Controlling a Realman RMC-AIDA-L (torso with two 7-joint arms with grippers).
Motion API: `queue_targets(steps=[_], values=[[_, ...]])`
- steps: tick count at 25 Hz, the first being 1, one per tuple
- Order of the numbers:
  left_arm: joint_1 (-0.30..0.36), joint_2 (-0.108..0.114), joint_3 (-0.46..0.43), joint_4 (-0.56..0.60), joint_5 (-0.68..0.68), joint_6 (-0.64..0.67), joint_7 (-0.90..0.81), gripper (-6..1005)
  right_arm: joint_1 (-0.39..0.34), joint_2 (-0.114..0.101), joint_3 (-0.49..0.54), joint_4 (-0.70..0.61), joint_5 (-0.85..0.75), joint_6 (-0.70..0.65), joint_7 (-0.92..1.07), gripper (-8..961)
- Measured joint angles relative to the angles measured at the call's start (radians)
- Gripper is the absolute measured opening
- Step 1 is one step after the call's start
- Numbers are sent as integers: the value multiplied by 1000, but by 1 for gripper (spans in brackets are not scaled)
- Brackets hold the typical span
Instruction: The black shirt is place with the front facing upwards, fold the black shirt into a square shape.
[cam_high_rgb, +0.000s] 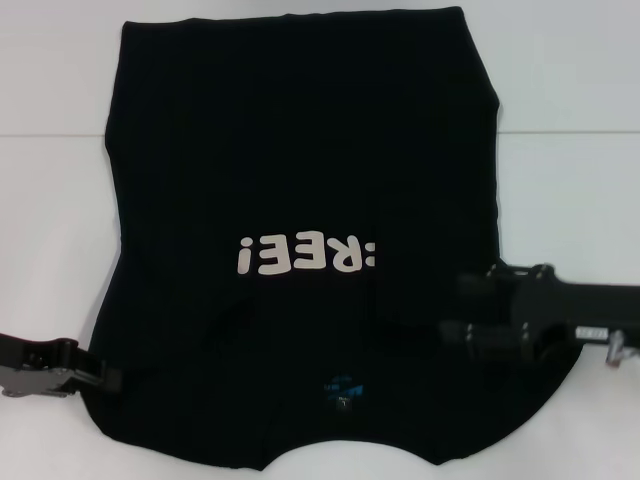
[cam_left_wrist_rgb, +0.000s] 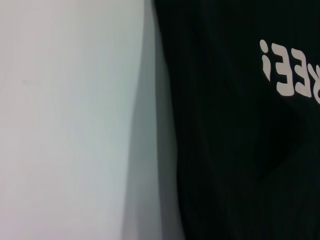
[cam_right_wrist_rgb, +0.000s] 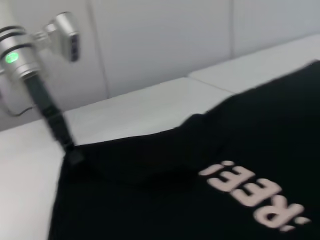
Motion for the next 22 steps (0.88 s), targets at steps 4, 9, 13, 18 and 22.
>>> queue_targets(steps=[4,9,13,18,22], values=[[-4,3,-3,-2,-6,13,2,369,2,-23,-2,-97,-41,5,239,764],[-5,4,-6,-2,-8,17,10,262,58,-88,-9,-197,-202,0,631,763],[-6,4,-6,-2,-9,20,17,29,139,-147,-8,-223,-384,-60,885,762],[-8,5,-7,-3,-11,21,24,21,206,-140,-11,-258,-600,-111,1033,761],[-9,5,-6,-7,-19,22,25,23,229,-123,-19,-212,-656,-86,1040,762]])
